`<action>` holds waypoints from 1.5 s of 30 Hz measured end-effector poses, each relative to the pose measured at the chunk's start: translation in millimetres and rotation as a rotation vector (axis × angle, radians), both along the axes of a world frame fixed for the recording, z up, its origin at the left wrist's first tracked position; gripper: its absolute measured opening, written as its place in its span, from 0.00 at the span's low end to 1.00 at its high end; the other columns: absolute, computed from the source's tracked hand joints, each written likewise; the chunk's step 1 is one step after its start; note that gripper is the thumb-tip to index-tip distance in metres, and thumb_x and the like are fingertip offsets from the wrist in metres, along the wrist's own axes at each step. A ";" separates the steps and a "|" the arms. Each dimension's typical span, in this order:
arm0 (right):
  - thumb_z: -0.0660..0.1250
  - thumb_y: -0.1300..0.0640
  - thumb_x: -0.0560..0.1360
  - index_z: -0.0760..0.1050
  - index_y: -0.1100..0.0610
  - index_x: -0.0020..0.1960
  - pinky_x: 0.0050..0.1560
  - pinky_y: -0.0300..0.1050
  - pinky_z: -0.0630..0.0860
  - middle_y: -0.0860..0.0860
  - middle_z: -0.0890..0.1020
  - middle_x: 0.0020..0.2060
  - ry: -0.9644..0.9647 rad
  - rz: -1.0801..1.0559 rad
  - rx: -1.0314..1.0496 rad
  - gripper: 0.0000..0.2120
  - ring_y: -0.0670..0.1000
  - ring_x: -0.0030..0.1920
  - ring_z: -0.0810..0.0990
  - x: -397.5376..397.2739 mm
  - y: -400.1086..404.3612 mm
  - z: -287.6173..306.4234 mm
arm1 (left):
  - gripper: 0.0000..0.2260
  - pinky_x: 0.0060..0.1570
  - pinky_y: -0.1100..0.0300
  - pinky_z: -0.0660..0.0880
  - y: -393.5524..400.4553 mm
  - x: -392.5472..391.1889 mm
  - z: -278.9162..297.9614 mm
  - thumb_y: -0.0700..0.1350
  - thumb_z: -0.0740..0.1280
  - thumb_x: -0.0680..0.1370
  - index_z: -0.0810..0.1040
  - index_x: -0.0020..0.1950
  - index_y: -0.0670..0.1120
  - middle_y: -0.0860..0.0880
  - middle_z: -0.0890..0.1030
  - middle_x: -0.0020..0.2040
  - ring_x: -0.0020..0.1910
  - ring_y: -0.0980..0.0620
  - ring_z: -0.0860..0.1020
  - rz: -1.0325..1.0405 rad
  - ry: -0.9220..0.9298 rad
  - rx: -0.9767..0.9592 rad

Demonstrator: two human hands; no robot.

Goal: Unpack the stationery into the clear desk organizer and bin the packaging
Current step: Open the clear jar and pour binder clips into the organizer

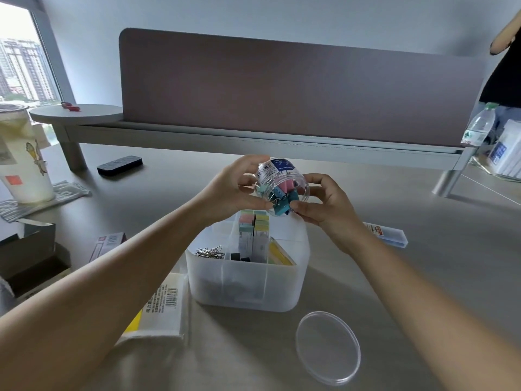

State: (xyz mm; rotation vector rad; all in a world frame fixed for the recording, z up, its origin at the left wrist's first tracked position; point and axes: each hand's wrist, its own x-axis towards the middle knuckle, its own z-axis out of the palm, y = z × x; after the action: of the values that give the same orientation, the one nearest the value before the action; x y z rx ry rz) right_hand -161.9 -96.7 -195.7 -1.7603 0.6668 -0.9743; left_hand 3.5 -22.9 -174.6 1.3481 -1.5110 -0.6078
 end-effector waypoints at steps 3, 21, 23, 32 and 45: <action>0.69 0.64 0.69 0.66 0.51 0.55 0.43 0.37 0.78 0.46 0.73 0.50 0.007 0.017 0.004 0.19 0.48 0.50 0.75 -1.7 1.4 0.9 | 0.31 0.48 0.58 0.78 1.1 0.8 -0.7 0.30 0.71 0.66 0.66 0.65 0.46 0.49 0.74 0.53 0.50 0.51 0.75 -0.005 -0.004 -0.015; 0.69 0.68 0.67 0.66 0.50 0.57 0.37 0.28 0.76 0.48 0.75 0.49 0.016 0.107 0.044 0.24 0.45 0.45 0.77 -8.6 17.2 0.7 | 0.32 0.46 0.72 0.71 10.1 -5.6 -6.2 0.33 0.73 0.65 0.66 0.65 0.45 0.58 0.73 0.46 0.45 0.58 0.73 0.100 -0.096 -0.065; 0.69 0.68 0.67 0.66 0.50 0.57 0.36 0.27 0.76 0.47 0.75 0.47 0.009 0.107 0.046 0.24 0.45 0.44 0.77 -9.5 17.0 0.6 | 0.32 0.47 0.70 0.70 9.4 -7.4 -6.5 0.33 0.73 0.65 0.65 0.66 0.44 0.56 0.73 0.46 0.45 0.57 0.73 0.100 -0.109 -0.064; 0.69 0.68 0.68 0.65 0.49 0.57 0.36 0.28 0.76 0.43 0.75 0.45 0.037 0.076 0.025 0.24 0.44 0.44 0.77 -10.7 14.0 1.0 | 0.32 0.55 0.60 0.71 2.9 -6.8 -6.7 0.34 0.73 0.65 0.66 0.66 0.45 0.48 0.73 0.53 0.52 0.50 0.72 0.120 -0.101 -0.052; 0.67 0.64 0.71 0.67 0.50 0.56 0.45 0.38 0.76 0.50 0.77 0.49 0.020 0.049 0.033 0.18 0.52 0.52 0.76 -8.4 13.6 -0.2 | 0.31 0.54 0.59 0.71 8.6 -7.0 -4.1 0.34 0.73 0.66 0.65 0.66 0.45 0.51 0.71 0.55 0.54 0.53 0.71 0.142 -0.140 -0.049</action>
State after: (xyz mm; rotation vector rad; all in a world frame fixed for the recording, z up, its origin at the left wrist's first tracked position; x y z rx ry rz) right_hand -170.3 -83.1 -195.9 -1.7517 0.6456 -0.9083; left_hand -3.5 -14.3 -178.7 1.4709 -1.5152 -0.3908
